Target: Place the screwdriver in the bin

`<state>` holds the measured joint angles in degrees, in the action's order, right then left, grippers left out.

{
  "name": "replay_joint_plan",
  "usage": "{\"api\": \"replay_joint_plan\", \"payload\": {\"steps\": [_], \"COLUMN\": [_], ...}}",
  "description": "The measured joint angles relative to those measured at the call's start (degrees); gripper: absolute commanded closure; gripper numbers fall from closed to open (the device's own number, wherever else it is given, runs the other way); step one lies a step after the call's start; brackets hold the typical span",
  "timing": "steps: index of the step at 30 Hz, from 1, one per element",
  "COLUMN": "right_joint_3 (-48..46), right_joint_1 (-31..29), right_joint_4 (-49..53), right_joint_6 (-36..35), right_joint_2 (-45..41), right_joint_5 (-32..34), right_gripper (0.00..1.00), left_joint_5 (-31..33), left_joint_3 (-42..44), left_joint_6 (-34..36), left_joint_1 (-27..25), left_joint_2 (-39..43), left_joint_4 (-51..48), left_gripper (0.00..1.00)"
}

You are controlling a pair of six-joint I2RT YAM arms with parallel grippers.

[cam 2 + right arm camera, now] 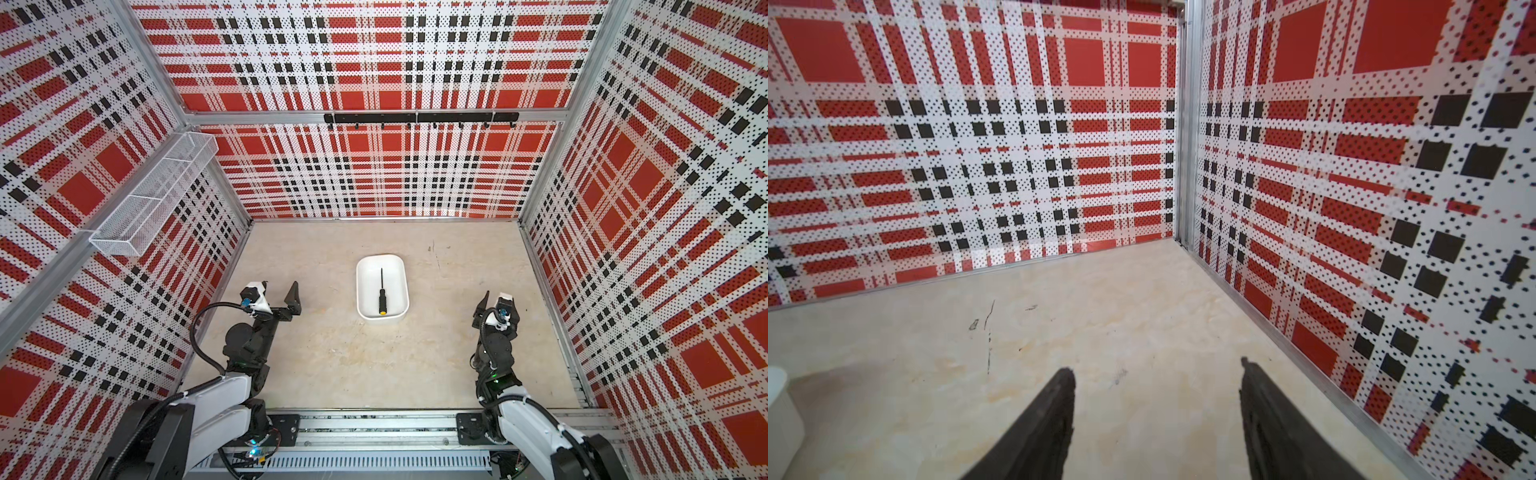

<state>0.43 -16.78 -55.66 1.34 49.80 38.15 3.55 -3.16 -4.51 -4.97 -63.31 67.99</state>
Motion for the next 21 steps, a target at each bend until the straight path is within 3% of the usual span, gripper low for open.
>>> {"api": "replay_joint_plan", "payload": {"steps": [5,14,21], "right_joint_3": [0.0,0.0,2.8], "right_joint_1": [1.2,1.4,1.5], "right_joint_4": [-10.0,-28.3,-32.3], "right_joint_6": [0.0,-2.1,-4.8], "right_joint_2": [11.8,31.3,38.3], "right_joint_5": [-1.9,-4.6,-5.6], "right_gripper": [0.35,0.37,0.38], "left_joint_5": [1.2,1.2,1.2], "left_joint_3": [0.3,-0.2,-0.2], "left_joint_6": [-1.7,-3.0,-3.2], "left_joint_1": [4.2,6.7,6.8], "left_joint_2": [-6.5,-7.7,-7.2], "left_joint_4": [7.6,12.0,11.5], "left_gripper": [0.02,0.02,0.02]}}
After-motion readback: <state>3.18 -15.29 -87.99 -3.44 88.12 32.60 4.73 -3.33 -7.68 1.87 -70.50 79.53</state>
